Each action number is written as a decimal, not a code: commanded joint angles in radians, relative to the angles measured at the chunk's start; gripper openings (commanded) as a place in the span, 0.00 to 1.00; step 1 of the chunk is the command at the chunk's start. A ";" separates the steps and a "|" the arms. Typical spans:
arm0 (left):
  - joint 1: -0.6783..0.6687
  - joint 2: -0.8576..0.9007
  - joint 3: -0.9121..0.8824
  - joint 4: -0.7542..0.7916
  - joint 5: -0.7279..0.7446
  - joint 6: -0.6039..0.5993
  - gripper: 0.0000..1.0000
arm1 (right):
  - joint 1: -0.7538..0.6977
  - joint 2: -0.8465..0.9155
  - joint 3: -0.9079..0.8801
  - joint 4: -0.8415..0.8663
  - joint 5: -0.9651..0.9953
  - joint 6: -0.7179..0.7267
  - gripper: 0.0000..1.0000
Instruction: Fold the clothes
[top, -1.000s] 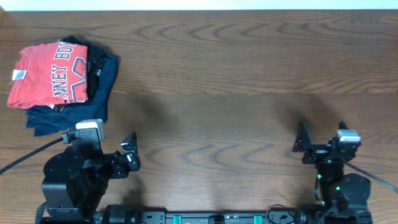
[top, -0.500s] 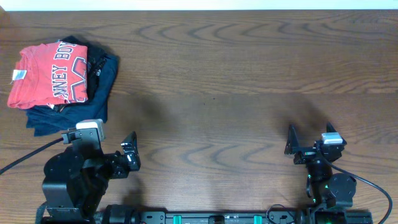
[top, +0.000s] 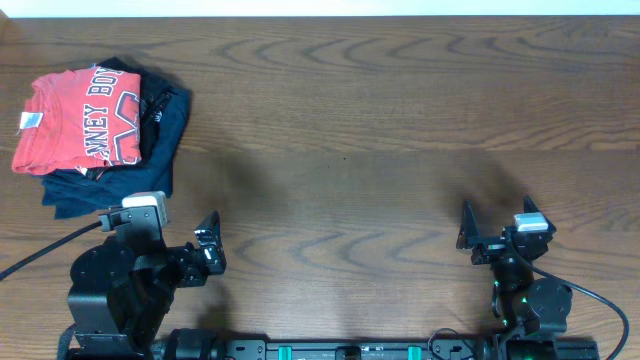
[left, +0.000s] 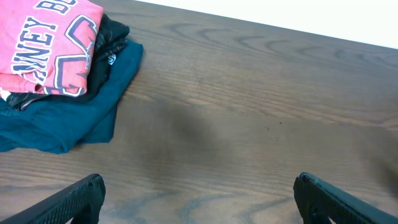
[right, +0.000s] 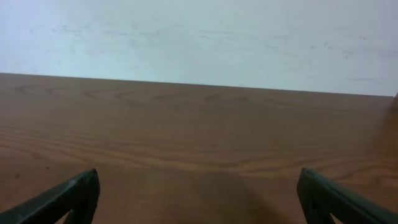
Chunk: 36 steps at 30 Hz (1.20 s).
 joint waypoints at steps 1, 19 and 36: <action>-0.003 -0.001 -0.008 -0.004 -0.012 0.002 0.98 | 0.009 -0.008 -0.001 -0.005 0.011 -0.014 0.99; -0.003 -0.001 -0.008 -0.004 -0.011 0.002 0.98 | 0.009 -0.008 -0.001 -0.005 0.011 -0.014 0.99; 0.128 -0.298 -0.351 0.061 -0.031 0.018 0.98 | 0.009 -0.008 -0.001 -0.005 0.011 -0.014 0.99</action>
